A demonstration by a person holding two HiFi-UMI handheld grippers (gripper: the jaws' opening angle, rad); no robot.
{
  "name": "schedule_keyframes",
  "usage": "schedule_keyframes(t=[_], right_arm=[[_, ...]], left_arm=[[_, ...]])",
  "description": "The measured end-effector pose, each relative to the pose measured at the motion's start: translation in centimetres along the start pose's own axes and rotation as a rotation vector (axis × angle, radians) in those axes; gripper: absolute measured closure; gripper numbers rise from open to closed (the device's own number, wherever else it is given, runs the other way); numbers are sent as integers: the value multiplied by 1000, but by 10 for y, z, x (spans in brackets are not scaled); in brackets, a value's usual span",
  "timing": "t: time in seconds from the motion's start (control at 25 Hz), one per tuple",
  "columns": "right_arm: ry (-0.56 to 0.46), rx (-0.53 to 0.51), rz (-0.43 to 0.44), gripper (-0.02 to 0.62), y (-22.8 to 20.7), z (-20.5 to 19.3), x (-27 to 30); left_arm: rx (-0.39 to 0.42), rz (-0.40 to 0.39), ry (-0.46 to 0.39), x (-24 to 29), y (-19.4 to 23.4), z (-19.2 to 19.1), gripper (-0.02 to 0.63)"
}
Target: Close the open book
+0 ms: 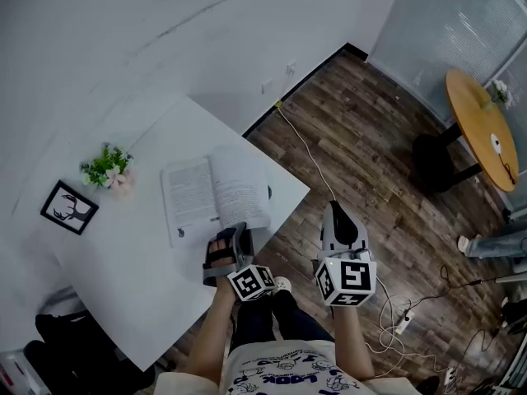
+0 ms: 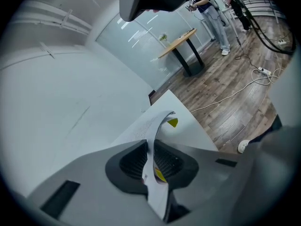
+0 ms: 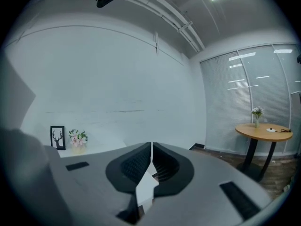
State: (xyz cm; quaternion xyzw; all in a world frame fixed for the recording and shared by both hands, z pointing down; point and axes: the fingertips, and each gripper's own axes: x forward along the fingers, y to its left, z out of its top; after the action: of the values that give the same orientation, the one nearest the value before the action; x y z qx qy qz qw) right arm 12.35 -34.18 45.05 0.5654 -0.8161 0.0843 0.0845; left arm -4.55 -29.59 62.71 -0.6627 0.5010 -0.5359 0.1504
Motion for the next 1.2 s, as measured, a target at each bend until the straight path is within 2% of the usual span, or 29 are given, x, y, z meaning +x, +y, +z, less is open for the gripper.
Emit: schedule_keyframes(t=[0.24, 0.56, 1.04, 1.2], right_arm=[[-12, -9, 29, 561, 15, 6, -1], [-22, -24, 74, 561, 39, 10, -2], [-39, -49, 127, 561, 65, 20, -1], [-42, -55, 137, 561, 71, 21, 0]], left_arm=[[-60, 40, 10, -11, 13, -12, 554], [-209, 67, 43, -25, 32, -36, 563], [-383, 70, 103, -33, 41, -72, 565], [-412, 76, 124, -32, 40, -82, 563]])
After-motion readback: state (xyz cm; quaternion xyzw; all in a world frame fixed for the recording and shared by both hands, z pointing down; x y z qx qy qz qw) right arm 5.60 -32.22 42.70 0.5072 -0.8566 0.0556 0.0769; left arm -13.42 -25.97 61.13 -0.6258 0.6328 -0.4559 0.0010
